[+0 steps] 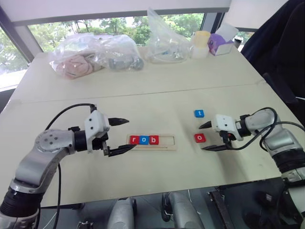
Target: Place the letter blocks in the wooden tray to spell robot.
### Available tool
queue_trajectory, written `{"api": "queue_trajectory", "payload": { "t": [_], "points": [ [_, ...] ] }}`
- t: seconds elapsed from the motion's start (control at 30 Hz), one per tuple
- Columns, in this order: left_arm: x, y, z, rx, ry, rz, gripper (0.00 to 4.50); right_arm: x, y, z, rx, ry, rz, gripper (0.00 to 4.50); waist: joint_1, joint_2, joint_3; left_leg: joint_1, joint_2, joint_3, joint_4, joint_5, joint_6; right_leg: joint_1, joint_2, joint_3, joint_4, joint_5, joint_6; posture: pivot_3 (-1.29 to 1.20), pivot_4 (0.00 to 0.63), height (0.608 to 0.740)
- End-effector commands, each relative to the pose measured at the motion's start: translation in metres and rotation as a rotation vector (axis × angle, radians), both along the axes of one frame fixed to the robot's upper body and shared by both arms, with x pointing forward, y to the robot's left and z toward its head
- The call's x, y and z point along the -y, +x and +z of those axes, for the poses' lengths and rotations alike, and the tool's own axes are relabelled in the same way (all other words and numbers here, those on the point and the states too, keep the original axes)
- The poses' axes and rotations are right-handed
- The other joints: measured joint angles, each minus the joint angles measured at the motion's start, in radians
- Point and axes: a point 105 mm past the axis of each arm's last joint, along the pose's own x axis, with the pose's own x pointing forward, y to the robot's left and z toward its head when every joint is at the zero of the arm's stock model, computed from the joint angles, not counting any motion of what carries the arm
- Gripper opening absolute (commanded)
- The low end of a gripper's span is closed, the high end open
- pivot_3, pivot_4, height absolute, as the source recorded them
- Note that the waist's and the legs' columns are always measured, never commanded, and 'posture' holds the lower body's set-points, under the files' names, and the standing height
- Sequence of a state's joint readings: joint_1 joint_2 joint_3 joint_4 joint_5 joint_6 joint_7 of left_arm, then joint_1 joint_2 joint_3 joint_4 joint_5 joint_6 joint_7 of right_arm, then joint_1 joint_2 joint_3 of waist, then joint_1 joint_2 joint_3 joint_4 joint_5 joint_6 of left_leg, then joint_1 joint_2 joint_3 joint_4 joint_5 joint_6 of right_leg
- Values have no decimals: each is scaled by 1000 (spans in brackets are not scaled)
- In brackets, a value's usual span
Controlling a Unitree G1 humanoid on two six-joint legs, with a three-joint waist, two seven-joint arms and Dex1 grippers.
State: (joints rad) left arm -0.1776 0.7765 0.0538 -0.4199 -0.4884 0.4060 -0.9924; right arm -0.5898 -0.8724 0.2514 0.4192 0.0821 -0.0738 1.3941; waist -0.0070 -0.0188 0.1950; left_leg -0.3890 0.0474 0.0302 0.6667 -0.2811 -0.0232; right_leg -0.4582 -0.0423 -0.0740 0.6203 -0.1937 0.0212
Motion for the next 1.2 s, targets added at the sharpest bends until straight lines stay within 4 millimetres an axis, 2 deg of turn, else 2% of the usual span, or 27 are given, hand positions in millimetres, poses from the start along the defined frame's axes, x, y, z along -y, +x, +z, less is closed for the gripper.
{"api": "queue_trajectory", "payload": {
  "t": [0.03, 0.07, 0.1, 0.13, 0.2, 0.23, 0.3, 0.37, 0.43, 0.57, 0.67, 1.03, 1.2],
  "points": [
    [0, -3, 11, 51, 5, -4, 4500, -3, 4, 3, 18, 5, 10, 4468, 0, 0, 0, 0, 0, 0, 0, 0, 0, 0, 0, 0, 0, 0, 0, 0, 150, 740],
    [0, -3, 11, 52, 7, -3, 4500, -4, 4, 2, 18, 7, 12, 4468, -1, 0, 0, 0, 0, 0, 0, 0, 0, 0, 0, 0, 0, 0, 0, 0, 150, 740],
    [0, -3, 11, 54, 8, -2, 4500, -5, 5, 2, 18, 12, 13, 3938, -2, 0, 0, 0, 0, 0, 0, 0, 0, 0, 0, 0, 0, 0, 0, 0, 150, 740],
    [0, -2, 11, 55, 8, -1, 4500, -7, 6, 2, 17, 19, 14, 3605, -4, 0, 0, 1, 0, 0, 0, 0, 0, 0, 0, 0, 1, 0, 0, 0, 150, 740],
    [0, -2, 11, 56, 9, 0, 4500, -10, 7, 0, 17, 24, 20, 2637, -6, 0, 0, 2, 0, 1, 0, 0, 0, 0, 0, 1, 2, 0, 0, 0, 150, 740],
    [0, -2, 11, 56, 9, 0, 4500, -12, 7, 0, 17, 24, 27, 2002, -5, 0, 0, 3, 0, 1, 0, 0, -1, 0, 0, 2, 3, 0, 0, 0, 150, 740],
    [0, -2, 11, 57, 11, 1, 4500, -19, 8, 0, 17, 37, 40, 1109, -6, 0, 0, 5, 0, 3, 1, 1, -1, 0, 0, 4, 6, 0, 0, 0, 150, 740],
    [0, -1, 11, 58, 12, 1, 4500, -23, 8, 1, 20, 38, 56, 1119, -4, 0, 0, 8, 0, 4, 1, 1, -1, 2, 1, 6, 8, 0, 0, 0, 150, 740],
    [0, -1, 12, 59, 11, 2, 4500, -33, 7, 10, 17, 66, 74, 1119, -4, 0, 0, 11, 0, 4, 0, 1, -2, 4, 1, 7, 9, -1, 0, 0, 150, 740],
    [1, 0, 11, 59, 8, 4, 4500, -64, -2, 34, -7, 148, 130, 1119, -7, 0, 0, 14, 1, 5, 0, 1, -1, 6, 2, 9, 9, -1, 0, 0, 150, 740],
    [2, 0, 11, 59, 4, 4, 4500, -85, -7, 43, -33, 197, 141, 1119, -4, 0, 0, 15, 1, 5, 0, 1, -2, 6, 2, 9, 9, -1, 0, 0, 150, 740],
    [1, -4, 9, 58, 15, 12, 4500, -129, -7, 25, -44, 206, 134, 1119, -3, 0, 0, 14, 1, 7, 0, 1, -2, 6, 1, 9, 9, -2, -1, 0, 150, 740],
    [2, -5, 9, 58, 14, 14, 4500, -139, -4, 18, -31, 207, 126, 1119, -4, 0, 0, 14, 1, 7, 0, 1, -2, 6, 1, 9, 9, -1, 0, 0, 150, 740]
  ]
}}
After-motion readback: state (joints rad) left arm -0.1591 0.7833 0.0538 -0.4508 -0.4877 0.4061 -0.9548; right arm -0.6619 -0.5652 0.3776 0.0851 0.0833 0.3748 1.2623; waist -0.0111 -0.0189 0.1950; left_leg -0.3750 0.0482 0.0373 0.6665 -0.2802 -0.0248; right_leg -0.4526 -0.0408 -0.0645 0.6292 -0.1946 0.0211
